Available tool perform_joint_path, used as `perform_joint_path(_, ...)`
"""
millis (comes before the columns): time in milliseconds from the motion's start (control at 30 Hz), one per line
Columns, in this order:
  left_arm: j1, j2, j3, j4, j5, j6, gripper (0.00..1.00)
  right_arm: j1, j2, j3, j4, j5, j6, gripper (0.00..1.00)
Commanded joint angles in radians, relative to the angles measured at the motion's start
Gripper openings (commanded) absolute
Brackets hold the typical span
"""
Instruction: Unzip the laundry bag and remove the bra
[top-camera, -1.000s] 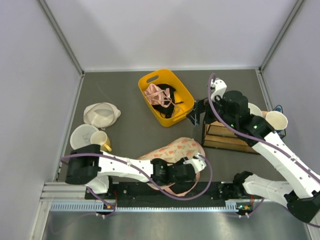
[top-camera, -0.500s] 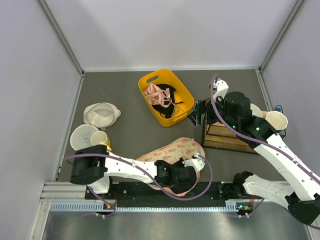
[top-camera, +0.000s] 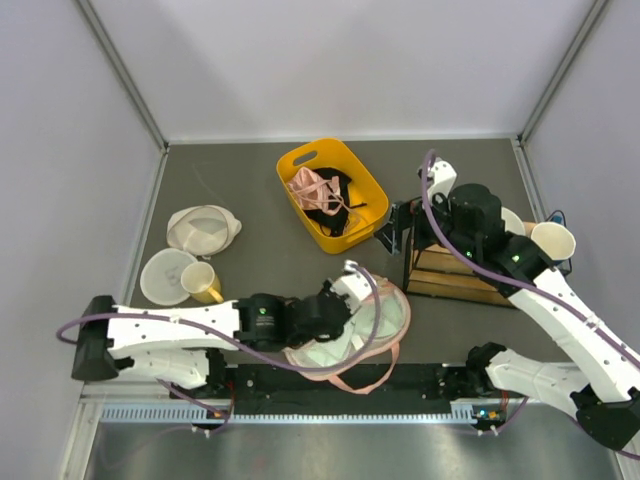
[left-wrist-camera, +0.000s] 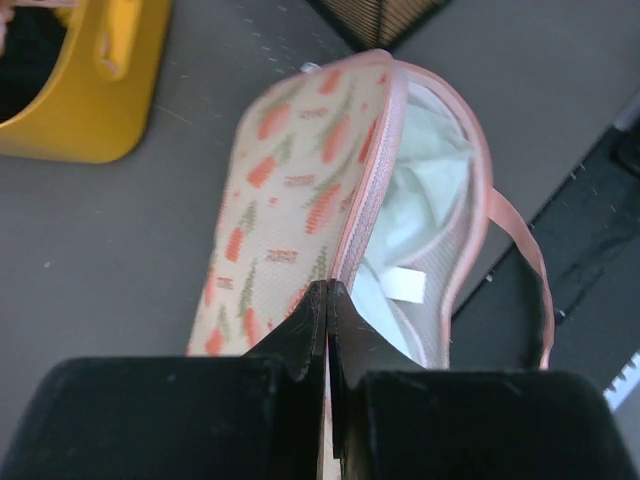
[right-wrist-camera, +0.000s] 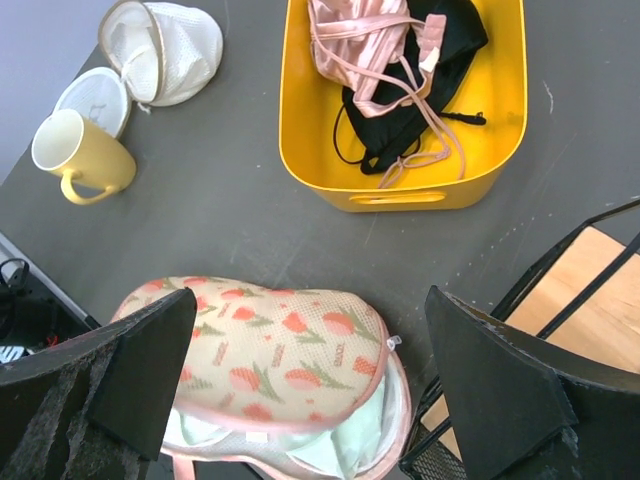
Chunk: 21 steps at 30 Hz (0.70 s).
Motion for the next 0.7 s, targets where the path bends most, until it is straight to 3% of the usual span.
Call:
perform_joint_path(0, 0.162, -0.085, -0.044, 0.047, 0.166, -0.028, 0.00, 0.003, -0.001, -0.036, 0.020, -0.041, -0.001, 0.99)
perform_joint_path(167, 0.357, -0.133, -0.104, 0.122, 0.266, -0.062, 0.00, 0.005, -0.016, -0.089, 0.020, -0.082, -0.019, 0.99)
perform_joint_path(433, 0.501, -0.076, -0.090, 0.154, 0.362, -0.086, 0.00, 0.020, -0.018, -0.131, 0.021, -0.088, -0.076, 0.99)
perform_joint_path(667, 0.642, -0.068, -0.064, 0.145, 0.453, -0.102, 0.00, 0.137, 0.047, -0.043, 0.018, -0.018, -0.165, 0.99)
